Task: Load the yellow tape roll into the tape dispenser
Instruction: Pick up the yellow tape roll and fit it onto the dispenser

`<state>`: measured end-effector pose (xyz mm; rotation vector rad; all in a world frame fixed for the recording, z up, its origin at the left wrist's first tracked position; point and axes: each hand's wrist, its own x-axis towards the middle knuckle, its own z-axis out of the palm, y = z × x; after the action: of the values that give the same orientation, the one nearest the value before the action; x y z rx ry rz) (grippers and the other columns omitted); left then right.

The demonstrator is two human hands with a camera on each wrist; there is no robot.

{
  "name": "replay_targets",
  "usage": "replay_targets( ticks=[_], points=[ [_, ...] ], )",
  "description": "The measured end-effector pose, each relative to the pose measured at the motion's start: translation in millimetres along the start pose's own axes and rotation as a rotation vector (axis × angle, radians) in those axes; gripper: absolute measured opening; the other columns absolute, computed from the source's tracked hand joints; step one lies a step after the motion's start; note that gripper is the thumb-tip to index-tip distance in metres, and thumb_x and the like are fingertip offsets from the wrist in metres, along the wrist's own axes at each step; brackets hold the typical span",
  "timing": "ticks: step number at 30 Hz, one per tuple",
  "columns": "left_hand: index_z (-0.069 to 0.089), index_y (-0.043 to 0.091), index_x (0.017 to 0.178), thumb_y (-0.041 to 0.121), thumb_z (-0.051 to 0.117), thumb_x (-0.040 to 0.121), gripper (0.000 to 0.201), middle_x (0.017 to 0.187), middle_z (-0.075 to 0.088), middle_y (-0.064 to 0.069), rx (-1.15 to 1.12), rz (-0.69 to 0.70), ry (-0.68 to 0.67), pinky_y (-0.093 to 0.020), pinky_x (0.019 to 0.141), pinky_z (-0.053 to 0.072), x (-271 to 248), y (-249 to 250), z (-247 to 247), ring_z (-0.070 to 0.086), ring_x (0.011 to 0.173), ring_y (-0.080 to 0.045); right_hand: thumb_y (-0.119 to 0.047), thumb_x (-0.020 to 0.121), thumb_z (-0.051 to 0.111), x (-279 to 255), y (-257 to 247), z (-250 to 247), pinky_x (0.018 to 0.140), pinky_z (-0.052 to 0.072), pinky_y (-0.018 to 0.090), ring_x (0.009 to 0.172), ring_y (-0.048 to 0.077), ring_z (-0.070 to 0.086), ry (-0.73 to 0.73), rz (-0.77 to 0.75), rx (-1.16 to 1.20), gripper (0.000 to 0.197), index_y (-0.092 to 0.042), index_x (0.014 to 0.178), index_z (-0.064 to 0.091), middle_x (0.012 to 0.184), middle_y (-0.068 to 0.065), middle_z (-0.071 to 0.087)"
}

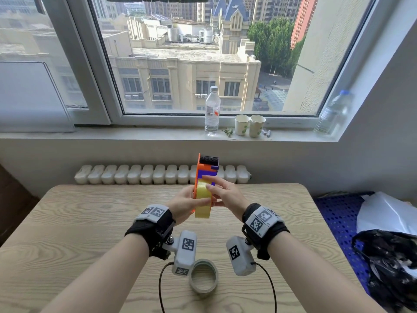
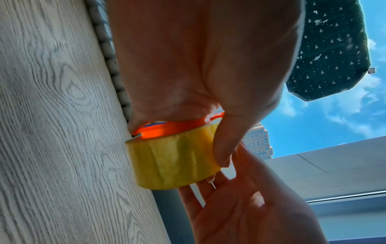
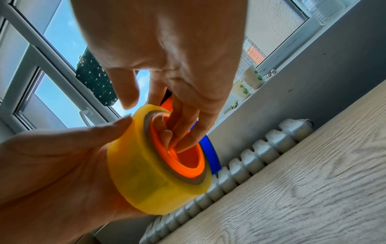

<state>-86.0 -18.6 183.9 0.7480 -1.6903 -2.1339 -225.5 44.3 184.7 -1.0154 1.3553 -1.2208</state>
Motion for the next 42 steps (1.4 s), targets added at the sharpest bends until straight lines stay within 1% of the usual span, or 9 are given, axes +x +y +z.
replay_targets(
  ticks=[4, 9, 12, 22, 26, 29, 32, 38, 42],
  points=[
    [0.052, 0.006, 0.12, 0.013, 0.051, 0.092, 0.029, 0.108, 0.063, -0.014, -0.029, -0.006, 0.045, -0.028, 0.079, 0.054, 3.1, -2.7, 1.1, 0.063, 0.097, -0.023, -0.012, 0.095, 0.048, 0.9, 0.0, 0.2, 0.068, 0.053, 0.023, 0.082, 0.014, 0.063, -0.001, 0.003, 0.008, 0.035, -0.016, 0.129, 0.051, 0.099, 0.008, 0.062],
    [0.052, 0.007, 0.115, -0.016, 0.058, 0.077, 0.045, 0.108, 0.063, -0.017, 0.028, -0.017, 0.034, -0.034, 0.086, 0.052, 3.4, -3.3, -1.6, 0.062, 0.102, -0.029, -0.015, 0.098, 0.042, 5.0, -0.3, 2.1, 0.059, 0.054, 0.02, 0.077, 0.018, 0.06, 0.045, -0.019, -0.036, 0.03, -0.013, 0.125, 0.054, 0.096, 0.013, 0.061],
    [0.048, 0.001, 0.123, -0.018, 0.056, 0.077, 0.05, 0.116, 0.06, -0.023, 0.03, -0.02, 0.043, -0.036, 0.09, 0.051, 3.5, -6.7, -3.8, 0.059, 0.109, -0.033, -0.014, 0.099, 0.038, 6.7, 0.3, 4.4, 0.054, 0.051, 0.018, 0.071, 0.014, 0.058, 0.065, -0.017, -0.042, 0.032, -0.009, 0.127, 0.053, 0.088, 0.005, 0.06],
    [0.049, 0.004, 0.125, 0.017, 0.051, 0.092, 0.035, 0.112, 0.063, -0.016, -0.018, 0.016, 0.102, -0.027, 0.078, 0.053, 2.8, -5.5, -2.8, 0.063, 0.099, -0.023, -0.01, 0.097, 0.039, 1.2, -3.9, 6.3, 0.081, 0.054, 0.032, 0.092, 0.021, 0.06, -0.034, -0.013, -0.014, 0.032, -0.017, 0.124, 0.057, 0.108, 0.013, 0.061],
    [0.048, 0.0, 0.122, -0.012, 0.065, 0.075, 0.051, 0.109, 0.062, -0.018, 0.045, 0.005, 0.059, -0.036, 0.086, 0.052, 2.4, -5.3, -4.8, 0.062, 0.1, -0.028, -0.013, 0.098, 0.041, 2.1, -4.2, 8.1, 0.064, 0.055, 0.022, 0.08, 0.018, 0.06, 0.038, -0.035, -0.033, 0.033, -0.013, 0.129, 0.051, 0.096, 0.011, 0.061],
    [0.047, -0.001, 0.122, -0.02, 0.06, 0.073, 0.054, 0.106, 0.063, -0.018, 0.062, 0.001, 0.04, -0.039, 0.09, 0.051, 1.4, -6.1, -3.4, 0.062, 0.099, -0.028, -0.016, 0.098, 0.043, 5.0, -1.5, 9.6, 0.052, 0.049, 0.016, 0.069, 0.013, 0.058, 0.124, -0.042, -0.023, 0.034, -0.008, 0.13, 0.049, 0.084, 0.003, 0.06],
    [0.046, 0.0, 0.123, -0.011, 0.058, 0.081, 0.045, 0.104, 0.064, -0.012, 0.027, 0.024, 0.011, -0.029, 0.082, 0.054, -1.1, -5.9, -0.5, 0.064, 0.093, -0.021, -0.018, 0.099, 0.041, 4.6, -0.8, 8.2, 0.055, 0.049, 0.018, 0.071, 0.013, 0.057, 0.128, -0.011, -0.005, 0.031, -0.006, 0.125, 0.053, 0.086, 0.003, 0.059],
    [0.048, 0.003, 0.123, 0.017, 0.048, 0.093, 0.033, 0.1, 0.064, -0.01, -0.011, 0.01, 0.062, -0.026, 0.072, 0.053, -1.0, -6.9, 0.7, 0.065, 0.086, -0.017, -0.008, 0.093, 0.046, -2.7, -1.0, 2.4, 0.064, 0.052, 0.023, 0.075, 0.015, 0.058, 0.007, 0.007, 0.007, 0.034, -0.016, 0.126, 0.054, 0.091, 0.008, 0.06],
    [0.051, 0.003, 0.12, 0.011, 0.055, 0.089, 0.032, 0.101, 0.064, -0.013, -0.01, -0.002, 0.058, -0.027, 0.072, 0.055, -1.2, -5.8, 1.4, 0.064, 0.087, -0.02, -0.011, 0.096, 0.046, -3.5, -1.3, 2.9, 0.062, 0.054, 0.022, 0.077, 0.018, 0.059, 0.034, -0.023, -0.014, 0.03, -0.012, 0.125, 0.054, 0.097, 0.014, 0.06]
  ],
)
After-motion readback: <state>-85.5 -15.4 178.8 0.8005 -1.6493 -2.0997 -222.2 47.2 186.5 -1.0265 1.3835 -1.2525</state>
